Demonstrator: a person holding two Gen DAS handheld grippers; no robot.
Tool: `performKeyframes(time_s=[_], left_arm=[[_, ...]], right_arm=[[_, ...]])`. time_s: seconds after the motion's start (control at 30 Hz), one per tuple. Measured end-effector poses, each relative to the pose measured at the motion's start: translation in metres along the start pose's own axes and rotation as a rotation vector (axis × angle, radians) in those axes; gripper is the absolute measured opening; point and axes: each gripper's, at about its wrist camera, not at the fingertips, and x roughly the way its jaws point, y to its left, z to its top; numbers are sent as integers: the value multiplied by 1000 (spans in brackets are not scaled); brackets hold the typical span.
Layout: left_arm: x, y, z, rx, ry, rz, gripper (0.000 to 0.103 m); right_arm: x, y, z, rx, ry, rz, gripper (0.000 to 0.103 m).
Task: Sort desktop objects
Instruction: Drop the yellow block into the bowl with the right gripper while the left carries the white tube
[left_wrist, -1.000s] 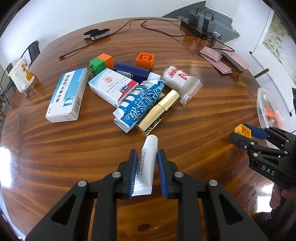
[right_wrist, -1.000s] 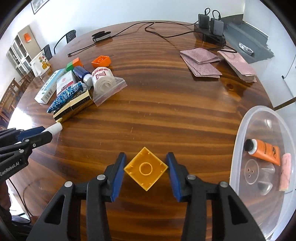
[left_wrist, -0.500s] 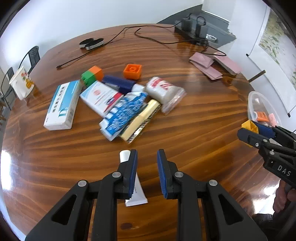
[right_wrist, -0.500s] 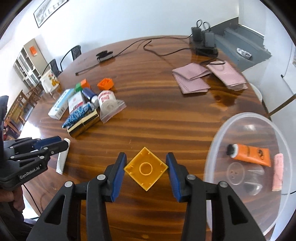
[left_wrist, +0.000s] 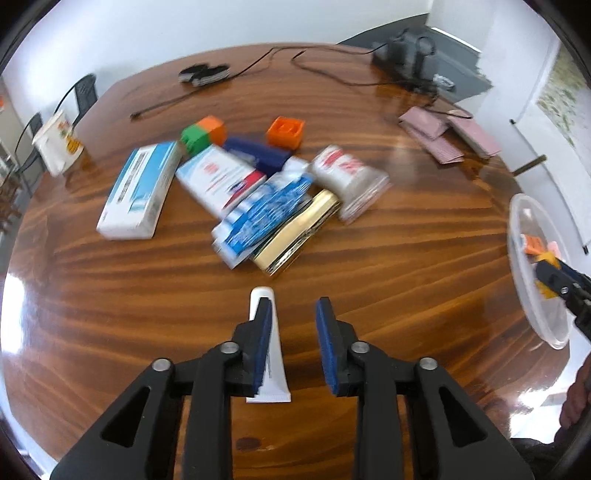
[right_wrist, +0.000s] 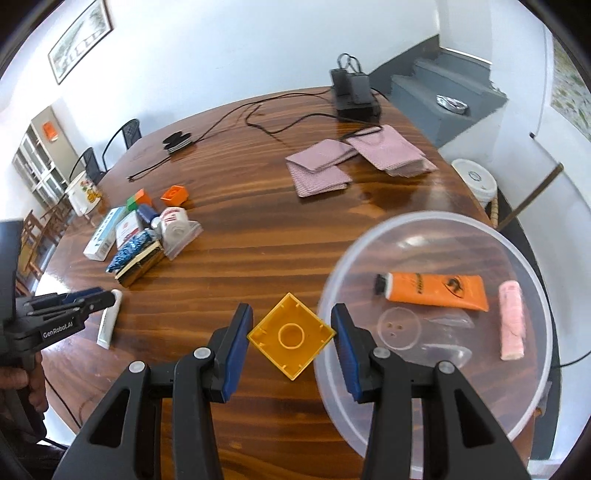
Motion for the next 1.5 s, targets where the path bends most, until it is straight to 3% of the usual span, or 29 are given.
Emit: performKeyframes(time_s=[0.23,0.47,0.5,0.53,0.6,0.7,0.8,1.1,1.5], left_arm=[[13,8,-6,-32,11,35,36],[20,14,-6,-63,22,21,36],[22,15,-7,-66,29,17,36],[24,15,-7,-66,37,14,36],[24,13,-8,-57,34,18,32],[23,11,-8,-48,34,5,21],[19,6,-8,-37,31,-15,21],[-4,-34,1,34,-8,-93,21],[-25,-147,35,203,-57,-270,21]], right_arm=[[-3,-20,1,48,-16,-49,48],[-4,-39,1,102,-19,-106,49],[-3,-42,0,113,-13,-111,52],[-3,-44,0,121,-9,-113,66],[-5,-48,-2,138,-16,-130,80],[-10,-52,-2,145,-38,-145,80],[-12,-54,-3,149,-43,-147,80],[-21,-64,-9,167,-62,-164,80],[-41,-100,-27,222,-73,-213,80]])
